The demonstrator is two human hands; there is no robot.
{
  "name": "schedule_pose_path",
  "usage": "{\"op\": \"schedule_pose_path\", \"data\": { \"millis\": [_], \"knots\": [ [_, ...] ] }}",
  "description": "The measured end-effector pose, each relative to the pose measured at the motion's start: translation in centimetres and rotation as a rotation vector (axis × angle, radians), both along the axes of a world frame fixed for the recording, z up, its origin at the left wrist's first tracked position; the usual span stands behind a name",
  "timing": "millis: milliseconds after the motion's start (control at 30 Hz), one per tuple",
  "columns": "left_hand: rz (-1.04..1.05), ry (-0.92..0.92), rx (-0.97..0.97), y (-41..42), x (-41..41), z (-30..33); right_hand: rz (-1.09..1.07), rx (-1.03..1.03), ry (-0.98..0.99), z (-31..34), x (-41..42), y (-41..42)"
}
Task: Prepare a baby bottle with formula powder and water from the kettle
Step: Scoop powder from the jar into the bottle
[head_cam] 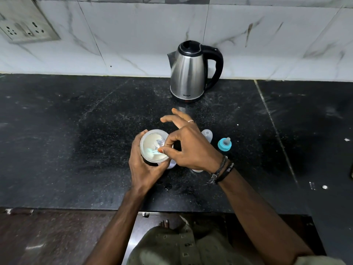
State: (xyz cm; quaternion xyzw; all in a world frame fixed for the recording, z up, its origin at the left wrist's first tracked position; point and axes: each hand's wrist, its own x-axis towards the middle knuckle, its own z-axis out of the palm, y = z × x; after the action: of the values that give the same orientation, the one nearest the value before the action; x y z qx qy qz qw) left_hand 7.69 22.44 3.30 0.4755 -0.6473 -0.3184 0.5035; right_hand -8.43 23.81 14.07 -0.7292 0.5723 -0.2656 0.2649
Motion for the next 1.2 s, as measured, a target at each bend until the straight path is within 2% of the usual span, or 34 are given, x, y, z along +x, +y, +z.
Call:
{"op": "schedule_pose_path", "data": {
  "millis": [133,400,667,867,1200],
  "knots": [
    [-0.006,0.003,0.004,0.0,0.0,-0.1,0.022,0.034,-0.071,0.0,-0.1,0.0],
    [-0.018,0.006,-0.010,0.2,-0.1,0.3,-0.035,0.019,-0.071,-0.5,-0.6,-0.1],
    [-0.014,-0.023,-0.015,0.2,0.0,-0.2,-0.007,-0.017,0.161,-0.6,0.5,-0.2],
    [-0.027,-0.019,-0.019,0.1,0.0,-0.7,0.017,-0.015,0.220,-0.8,1.3,-0.2],
    [-0.027,0.003,0.008,0.3,0.4,-0.5,-0.003,0.029,0.018,-1.3,0.7,-0.5]
  ]
}}
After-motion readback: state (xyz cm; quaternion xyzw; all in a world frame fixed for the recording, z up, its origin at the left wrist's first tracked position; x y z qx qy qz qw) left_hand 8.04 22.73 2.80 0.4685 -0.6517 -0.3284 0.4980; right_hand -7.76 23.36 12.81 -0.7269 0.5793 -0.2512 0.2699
